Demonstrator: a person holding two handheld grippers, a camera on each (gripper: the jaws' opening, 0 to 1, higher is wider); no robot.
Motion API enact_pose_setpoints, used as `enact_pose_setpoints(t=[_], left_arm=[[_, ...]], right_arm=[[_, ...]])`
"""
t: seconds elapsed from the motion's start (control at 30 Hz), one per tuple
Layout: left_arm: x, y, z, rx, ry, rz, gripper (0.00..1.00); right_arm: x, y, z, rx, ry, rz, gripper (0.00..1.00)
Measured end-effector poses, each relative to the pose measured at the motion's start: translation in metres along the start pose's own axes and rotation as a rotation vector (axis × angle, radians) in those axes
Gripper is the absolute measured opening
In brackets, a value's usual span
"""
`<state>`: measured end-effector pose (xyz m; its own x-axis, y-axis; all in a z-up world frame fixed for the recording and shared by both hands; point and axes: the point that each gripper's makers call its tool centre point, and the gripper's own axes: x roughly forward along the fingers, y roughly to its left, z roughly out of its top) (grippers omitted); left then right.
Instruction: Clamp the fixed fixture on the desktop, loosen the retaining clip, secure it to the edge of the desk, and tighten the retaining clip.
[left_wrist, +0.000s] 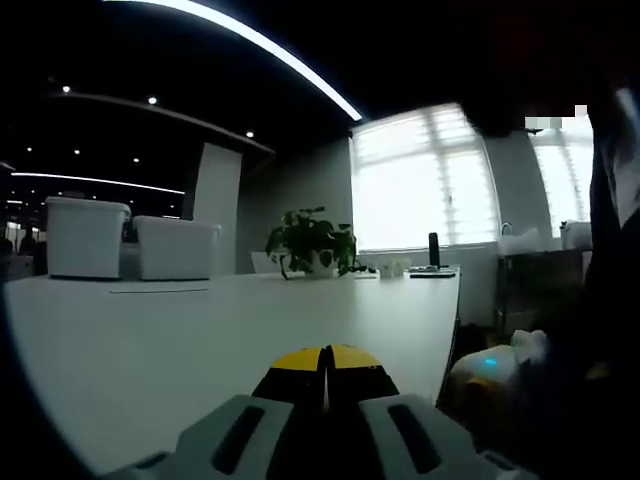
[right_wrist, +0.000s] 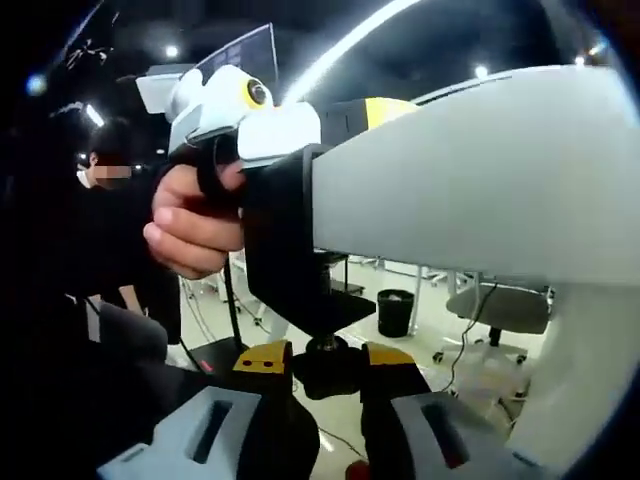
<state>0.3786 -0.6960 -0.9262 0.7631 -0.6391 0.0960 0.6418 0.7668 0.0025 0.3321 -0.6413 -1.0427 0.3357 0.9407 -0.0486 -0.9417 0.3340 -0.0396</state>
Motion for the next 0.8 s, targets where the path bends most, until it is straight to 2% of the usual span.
enact_pose_setpoints(t=[0.1,0.2,0.33,0.43,0.6,0.73,0.8], left_arm=[[0.000,0.000,0.000,-0.002,0.002,-0.001,0.01],[0.000,0.000,0.000,0.004,0.004,0.000,0.01],[0.001,-0.001,0.000,0.008,0.002,-0.001,0.01],[0.001,-0.001,0.000,0.008,0.002,-0.001,0.01],[0.000,-0.001,0.000,0.008,0.002,0.000,0.01],[0.000,-0.002,0.000,0.009,0.001,0.002,0.01],[0.000,-0.002,0.001,0.014,-0.004,0.004,0.01]], right_arm=[[-0.001,0.000,0.000,-0.022,-0.017,0.017,0.23],[-0.002,0.001,0.000,0.006,0.000,0.011,0.24],[-0.008,-0.008,0.000,-0.058,0.058,-0.085,0.29],[-0.016,-0.009,-0.003,-0.022,0.084,-0.130,0.31],[-0.029,-0.009,-0.003,0.010,0.128,-0.324,0.47],[-0.037,-0.009,-0.006,-0.003,0.155,-0.485,0.48],[-0.038,-0.009,0.000,-0.006,0.135,-0.590,0.49]])
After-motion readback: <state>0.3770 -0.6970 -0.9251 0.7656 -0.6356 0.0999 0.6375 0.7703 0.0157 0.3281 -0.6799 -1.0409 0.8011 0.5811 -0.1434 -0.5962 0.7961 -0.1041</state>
